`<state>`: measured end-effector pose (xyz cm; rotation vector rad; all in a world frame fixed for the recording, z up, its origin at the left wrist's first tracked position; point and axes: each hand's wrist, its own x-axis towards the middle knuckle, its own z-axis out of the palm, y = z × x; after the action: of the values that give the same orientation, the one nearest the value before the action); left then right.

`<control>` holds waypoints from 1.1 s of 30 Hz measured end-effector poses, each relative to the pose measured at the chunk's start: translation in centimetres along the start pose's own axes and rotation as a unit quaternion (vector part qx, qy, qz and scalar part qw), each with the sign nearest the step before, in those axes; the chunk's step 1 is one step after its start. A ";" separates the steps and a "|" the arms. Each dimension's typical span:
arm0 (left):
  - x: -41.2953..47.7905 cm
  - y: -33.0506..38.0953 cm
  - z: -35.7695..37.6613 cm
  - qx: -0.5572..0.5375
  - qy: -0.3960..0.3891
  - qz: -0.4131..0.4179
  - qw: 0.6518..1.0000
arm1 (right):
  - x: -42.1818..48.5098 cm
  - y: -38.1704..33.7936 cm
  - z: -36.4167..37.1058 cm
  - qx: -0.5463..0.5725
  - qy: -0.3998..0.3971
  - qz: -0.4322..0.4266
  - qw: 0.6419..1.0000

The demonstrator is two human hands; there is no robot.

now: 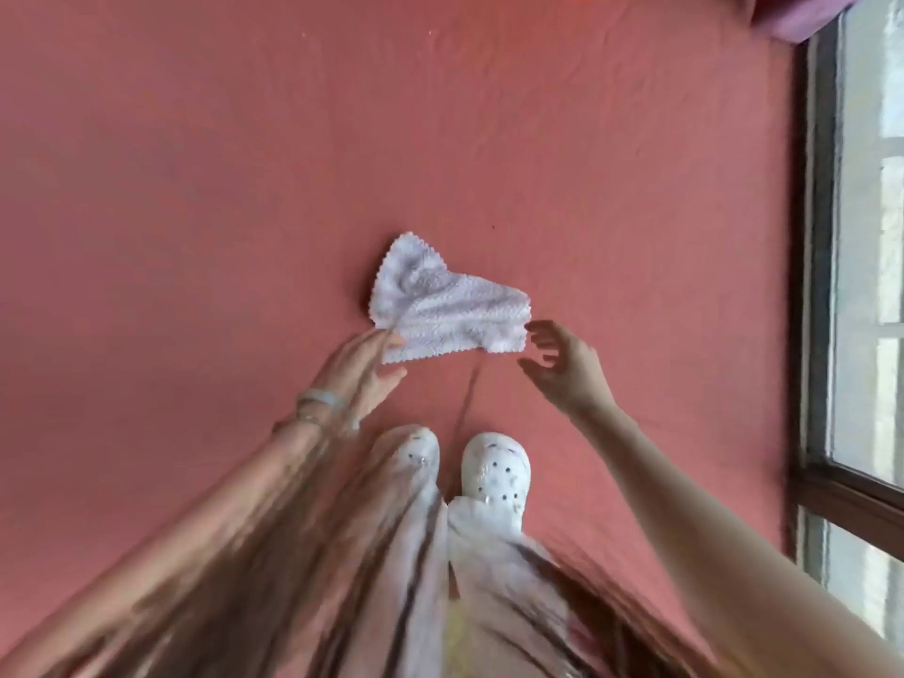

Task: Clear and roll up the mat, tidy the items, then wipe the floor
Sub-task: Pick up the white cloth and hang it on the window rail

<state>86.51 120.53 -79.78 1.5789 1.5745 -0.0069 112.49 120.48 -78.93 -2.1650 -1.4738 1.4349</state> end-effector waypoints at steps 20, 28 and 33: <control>8.6 -6.9 5.3 0.197 -0.018 0.109 0.974 | 9.1 5.7 6.2 -0.247 -0.019 -0.139 0.959; -0.6 3.8 -7.5 0.141 0.057 0.076 0.985 | -1.2 -5.8 -4.3 -0.126 0.017 -0.092 0.988; -7.5 13.4 -20.0 0.168 0.036 0.118 0.978 | -10.2 -16.3 -14.1 -0.077 0.082 -0.096 0.989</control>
<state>84.73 128.32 -55.83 2.0437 1.4878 -0.0915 112.40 125.73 -55.65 -2.0981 -1.7261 1.0868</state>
